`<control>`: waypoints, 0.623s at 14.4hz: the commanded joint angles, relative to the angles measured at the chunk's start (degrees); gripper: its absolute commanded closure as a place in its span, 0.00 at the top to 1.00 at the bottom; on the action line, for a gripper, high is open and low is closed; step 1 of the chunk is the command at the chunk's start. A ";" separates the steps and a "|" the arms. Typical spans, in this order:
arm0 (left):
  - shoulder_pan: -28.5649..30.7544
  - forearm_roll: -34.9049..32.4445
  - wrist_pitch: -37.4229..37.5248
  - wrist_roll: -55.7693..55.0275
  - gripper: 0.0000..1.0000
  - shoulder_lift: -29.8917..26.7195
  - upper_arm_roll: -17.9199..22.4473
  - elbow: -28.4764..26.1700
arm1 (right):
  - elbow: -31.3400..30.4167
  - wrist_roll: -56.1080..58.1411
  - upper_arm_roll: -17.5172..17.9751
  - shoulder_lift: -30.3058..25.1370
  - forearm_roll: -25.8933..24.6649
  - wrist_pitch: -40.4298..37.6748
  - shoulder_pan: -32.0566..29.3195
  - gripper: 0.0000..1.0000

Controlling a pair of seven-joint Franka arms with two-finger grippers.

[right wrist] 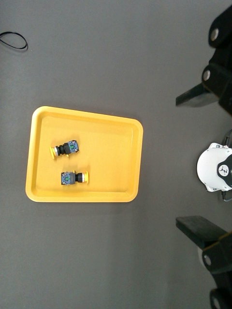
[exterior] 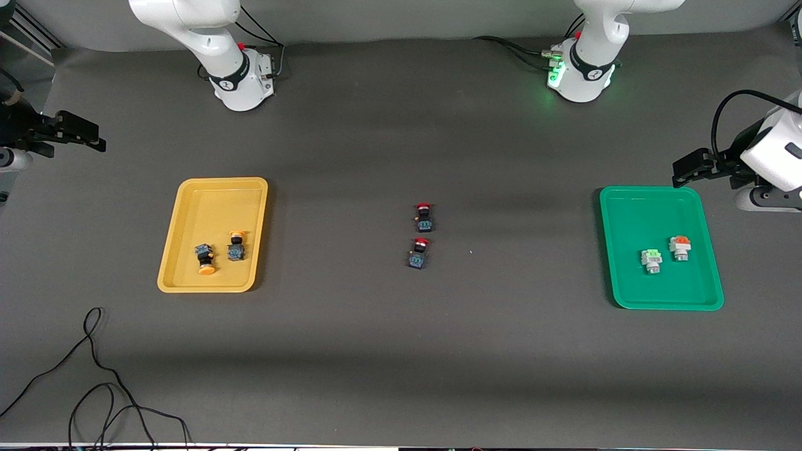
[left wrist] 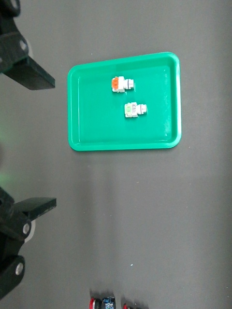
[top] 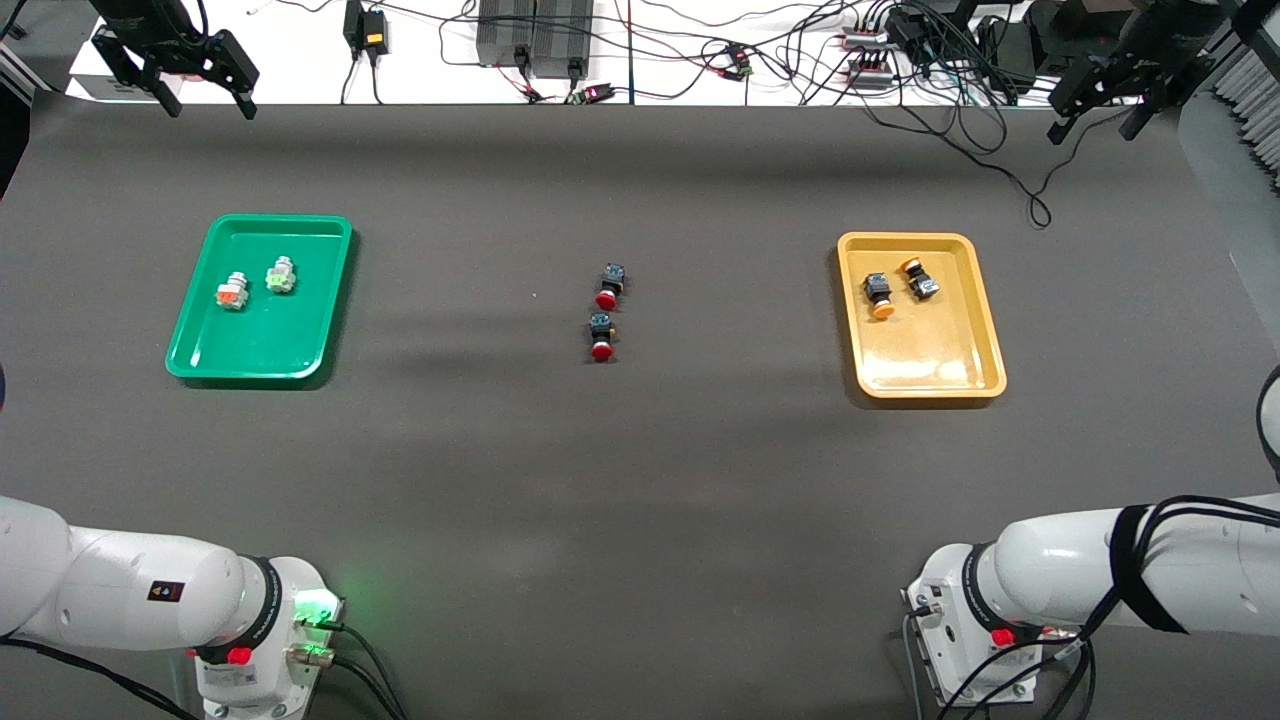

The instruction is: Place green and yellow buttons in trays

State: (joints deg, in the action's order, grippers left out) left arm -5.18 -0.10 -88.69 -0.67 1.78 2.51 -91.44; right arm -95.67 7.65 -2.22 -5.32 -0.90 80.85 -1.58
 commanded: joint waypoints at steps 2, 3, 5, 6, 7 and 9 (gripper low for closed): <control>-0.88 -0.86 1.15 -1.44 0.99 -0.11 0.39 0.91 | -1.28 -2.72 0.82 0.49 -1.39 1.41 0.35 1.00; -0.88 -0.86 1.15 -1.44 0.99 -0.11 0.39 0.91 | -1.54 -3.51 0.82 0.40 -1.39 2.11 0.43 1.00; -0.88 -0.86 1.15 -1.44 0.99 -0.11 0.39 1.00 | -2.24 -4.31 0.82 0.05 -1.39 2.82 0.87 1.00; -0.88 -0.86 1.15 -1.35 0.99 -0.11 0.39 0.91 | -2.16 -4.31 0.47 0.14 -1.30 3.69 1.05 1.00; -0.88 -0.86 1.15 -1.35 0.99 -0.11 0.39 1.00 | -2.16 -4.31 0.47 0.22 -1.21 4.22 1.05 1.00; -0.88 -0.86 1.15 -1.44 1.00 -0.11 0.39 1.35 | -2.07 -4.31 0.47 0.40 -0.86 5.54 1.14 1.00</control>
State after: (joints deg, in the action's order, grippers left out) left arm -5.18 -0.11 -88.67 -0.90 1.78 2.51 -91.40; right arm -96.90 4.80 -1.60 -4.39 -0.93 84.38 -1.19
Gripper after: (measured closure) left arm 0.004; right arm 0.000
